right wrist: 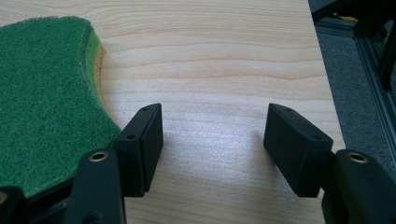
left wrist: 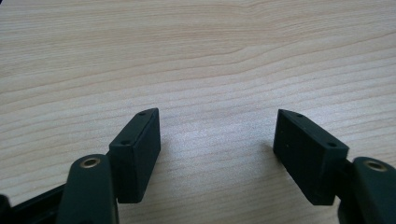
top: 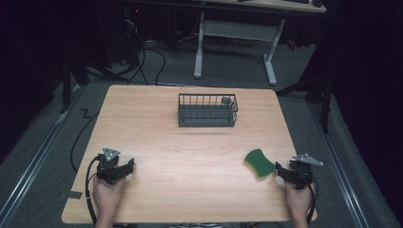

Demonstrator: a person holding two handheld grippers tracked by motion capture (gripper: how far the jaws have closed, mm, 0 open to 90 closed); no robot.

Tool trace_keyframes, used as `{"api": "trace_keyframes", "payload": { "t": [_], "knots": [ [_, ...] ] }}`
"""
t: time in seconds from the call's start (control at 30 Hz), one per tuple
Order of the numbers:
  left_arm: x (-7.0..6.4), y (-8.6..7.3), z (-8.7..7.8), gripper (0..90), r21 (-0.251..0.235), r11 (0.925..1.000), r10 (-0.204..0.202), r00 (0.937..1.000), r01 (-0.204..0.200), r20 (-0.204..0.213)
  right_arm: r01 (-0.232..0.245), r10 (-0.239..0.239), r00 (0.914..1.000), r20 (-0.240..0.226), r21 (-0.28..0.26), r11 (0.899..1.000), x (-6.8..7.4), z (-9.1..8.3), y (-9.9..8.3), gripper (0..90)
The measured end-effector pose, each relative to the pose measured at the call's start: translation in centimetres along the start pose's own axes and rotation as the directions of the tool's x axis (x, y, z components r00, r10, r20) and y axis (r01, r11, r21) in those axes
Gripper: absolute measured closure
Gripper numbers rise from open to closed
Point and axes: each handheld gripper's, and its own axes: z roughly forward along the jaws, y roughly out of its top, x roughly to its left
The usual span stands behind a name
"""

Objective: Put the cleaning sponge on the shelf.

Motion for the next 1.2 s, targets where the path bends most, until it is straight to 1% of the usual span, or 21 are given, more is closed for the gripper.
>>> {"api": "trace_keyframes", "payload": {
  "t": [0.07, 0.33, 0.47, 0.53, 0.57, 0.63, 0.67, 0.73, 0.77, 0.8, 0.87, 0.9, 0.93, 1.0, 1.03, 1.1, 1.13, 1.17, 1.2],
  "knots": [
    [0.0, 0.0, 0.0, 32.5, 0.0, 1.0, 0.0, 1.0, 0.0, 0.0, 0.006, -0.006, 1.0, 0.001, -0.001, 1.0, 0.0, 0.0, 0.0, 37.3],
    [-0.2, 0.0, -0.1, 32.4, 0.001, 1.0, -0.004, 1.0, 0.004, -0.005, 0.001, -0.001, 1.0, 0.0, 0.0, 1.0, 0.0, 0.0, 0.0, 37.1],
    [-0.1, 0.0, -0.1, 32.7, 0.0, 1.0, -0.005, 0.9999, 0.005, 0.01, 0.012, -0.012, 0.9999, -0.001, 0.002, 1.0, 0.0, 0.0, 0.1, 36.9],
    [0.1, 0.0, -0.1, 33.3, -0.008, 0.9996, -0.027, 0.9991, 0.028, 0.031, 0.014, -0.014, 0.9998, -0.011, 0.0, 1.0, -0.1, 0.1, 0.1, 37.4],
    [0.2, 0.0, -0.1, 33.9, -0.013, 0.9991, -0.04, 0.9985, 0.04, 0.037, 0.018, -0.018, 0.9996, -0.021, 0.0, 1.0, -0.2, 0.1, 0.1, 39.7],
    [0.3, 0.0, -0.1, 35.6, -0.016, 0.9981, -0.06, 0.9975, 0.06, 0.039, 0.018, -0.018, 0.9997, -0.019, -0.002, 1.0, -0.3, 0.1, 0.1, 43.0],
    [0.3, 0.0, -0.1, 36.9, -0.019, 0.9975, -0.068, 0.9971, 0.068, 0.036, 0.013, -0.013, 0.9998, -0.018, -0.004, 1.0, -0.3, 0.1, 0.1, 43.0],
    [0.2, 0.1, 0.0, 37.9, -0.019, 0.9976, -0.066, 0.9973, 0.067, 0.031, -0.007, 0.007, 0.9997, -0.022, -0.007, 1.0, -0.5, 0.0, 0.1, 43.7],
    [0.2, 0.1, 0.0, 38.1, -0.019, 0.9976, -0.066, 0.9973, 0.067, 0.031, -0.007, 0.007, 0.9997, -0.022, -0.007, 1.0, -0.5, 0.0, 0.1, 43.7],
    [0.0, 0.2, 0.0, 38.3, -0.014, 0.9982, -0.057, 0.9979, 0.058, 0.032, -0.027, 0.026, 0.9991, -0.032, -0.001, 1.0, -0.7, -0.1, 0.1, 45.6],
    [0.0, 0.2, 0.1, 38.4, -0.011, 0.9986, -0.051, 0.9982, 0.051, 0.031, -0.032, 0.032, 0.9986, -0.043, 0.013, 0.999, -1.0, -0.3, 0.2, 45.7],
    [-0.2, 0.3, 0.1, 38.5, -0.008, 0.999, -0.043, 0.9985, 0.043, 0.033, -0.028, 0.028, 0.9983, -0.05, 0.011, 1.0, -1.1, -0.3, 0.2, 45.8],
    [-0.2, 0.4, 0.0, 38.6, -0.011, 0.9992, -0.039, 0.9987, 0.04, 0.033, -0.037, 0.037, 0.9977, -0.056, 0.017, 0.999, -1.2, -0.4, 0.3, 45.8],
    [-0.2, 0.4, 0.0, 38.7, -0.013, 0.9991, -0.039, 0.9986, 0.04, 0.036, -0.036, 0.037, 0.9975, -0.06, 0.016, 0.999, -1.3, -0.5, 0.3, 45.8],
    [-0.3, 0.6, 0.0, 38.7, -0.015, 0.9991, -0.039, 0.9982, 0.039, 0.045, -0.036, 0.037, 0.9967, -0.073, 0.012, 0.999, -1.5, -0.7, 0.5, 45.7],
    [-0.4, 0.8, -0.1, 39.1, -0.032, 0.9986, -0.04, 0.9981, 0.041, 0.048, -0.03, 0.03, 0.9959, -0.086, 0.002, 1.0, -1.6, -0.9, 0.9, 45.7],
    [-0.4, 0.8, -0.1, 39.1, -0.032, 0.9986, -0.04, 0.9981, 0.041, 0.048, -0.03, 0.03, 0.9959, -0.086, 0.002, 1.0, -1.6, -0.9, 0.9, 45.7],
    [-0.4, 1.1, -0.1, 39.1, -0.025, 0.9992, -0.03, 0.9982, 0.032, 0.052, -0.027, 0.026, 0.9944, -0.102, -0.002, 1.0, -1.5, -1.0, 1.3, 45.4],
    [-0.5, 1.3, -0.1, 39.2, -0.029, 0.9992, -0.028, 0.9981, 0.029, 0.055, -0.016, 0.016, 0.9939, -0.109, -0.006, 1.0, -1.5, -1.1, 1.6, 45.1]
  ]
}}
